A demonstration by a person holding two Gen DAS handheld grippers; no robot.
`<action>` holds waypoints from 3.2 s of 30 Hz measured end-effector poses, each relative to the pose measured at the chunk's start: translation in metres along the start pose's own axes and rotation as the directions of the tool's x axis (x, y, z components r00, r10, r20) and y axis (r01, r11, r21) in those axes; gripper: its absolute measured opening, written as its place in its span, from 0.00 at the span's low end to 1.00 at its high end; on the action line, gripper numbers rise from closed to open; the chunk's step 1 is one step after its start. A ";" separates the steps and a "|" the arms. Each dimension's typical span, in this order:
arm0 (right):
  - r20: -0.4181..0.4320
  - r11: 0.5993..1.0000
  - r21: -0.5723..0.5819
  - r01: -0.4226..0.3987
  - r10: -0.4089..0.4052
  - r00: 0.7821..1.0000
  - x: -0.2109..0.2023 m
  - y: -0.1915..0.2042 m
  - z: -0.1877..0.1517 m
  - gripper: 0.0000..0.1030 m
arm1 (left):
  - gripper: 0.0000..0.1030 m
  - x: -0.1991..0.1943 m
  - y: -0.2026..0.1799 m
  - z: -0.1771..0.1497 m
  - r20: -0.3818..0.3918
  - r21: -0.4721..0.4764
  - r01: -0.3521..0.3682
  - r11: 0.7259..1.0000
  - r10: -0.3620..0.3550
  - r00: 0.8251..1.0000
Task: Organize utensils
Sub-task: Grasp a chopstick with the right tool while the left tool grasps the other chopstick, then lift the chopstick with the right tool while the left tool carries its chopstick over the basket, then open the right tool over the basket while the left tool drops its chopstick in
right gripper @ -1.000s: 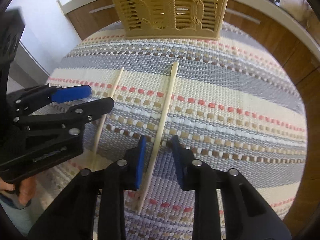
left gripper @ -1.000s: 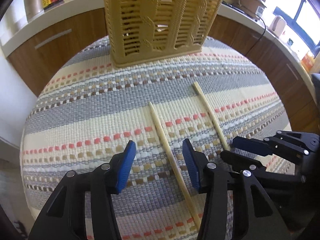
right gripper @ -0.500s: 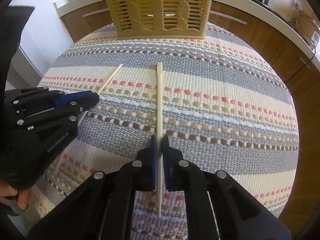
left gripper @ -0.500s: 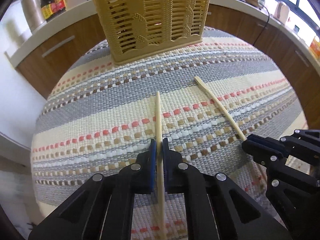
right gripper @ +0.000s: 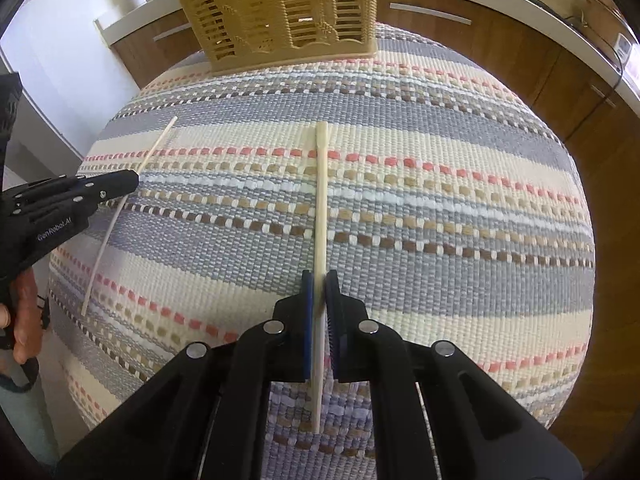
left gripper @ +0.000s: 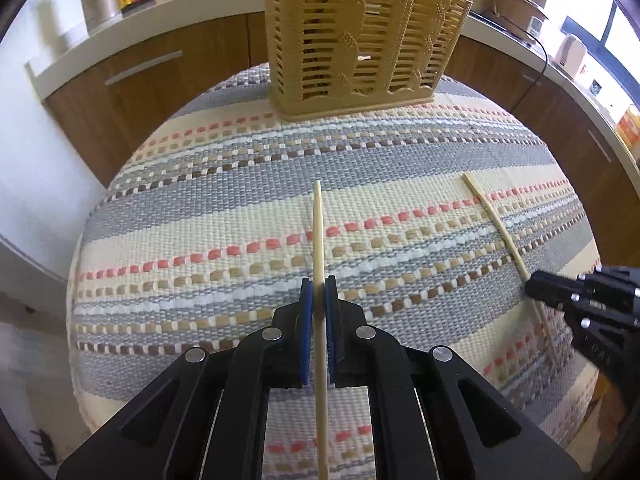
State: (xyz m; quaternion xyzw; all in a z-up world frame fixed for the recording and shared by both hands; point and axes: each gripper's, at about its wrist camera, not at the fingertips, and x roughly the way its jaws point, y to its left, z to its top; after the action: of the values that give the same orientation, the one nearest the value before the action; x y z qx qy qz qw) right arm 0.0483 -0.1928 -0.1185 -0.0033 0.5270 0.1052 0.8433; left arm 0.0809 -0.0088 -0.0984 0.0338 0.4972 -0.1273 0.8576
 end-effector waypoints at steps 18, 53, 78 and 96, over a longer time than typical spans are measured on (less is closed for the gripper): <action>-0.106 0.997 -0.080 -0.024 0.015 0.994 0.023 0.001 0.072 0.49 | 0.28 0.020 -0.011 0.023 -0.155 0.204 0.052 0.978 -0.020 0.988; 0.464 0.978 -0.186 -0.098 0.176 0.868 -0.145 0.020 0.160 0.03 | 0.04 -0.170 -0.009 0.127 0.639 0.086 0.126 0.988 -0.152 0.754; 0.854 0.998 -0.046 -0.037 0.059 0.516 -0.109 -0.030 0.256 0.03 | 0.04 -0.095 0.017 0.208 0.833 0.022 0.171 0.985 -0.113 0.542; 0.814 0.996 -0.083 -0.028 0.084 0.575 -0.068 -0.035 0.222 0.30 | 0.38 -0.072 0.019 0.182 0.807 0.043 0.174 0.984 -0.137 0.574</action>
State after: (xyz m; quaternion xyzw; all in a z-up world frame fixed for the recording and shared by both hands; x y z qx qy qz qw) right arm 0.2228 -0.2133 0.0371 0.0362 0.0765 0.1374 0.9869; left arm 0.2051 -0.0103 0.0535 -0.0889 0.0579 -0.1934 0.9754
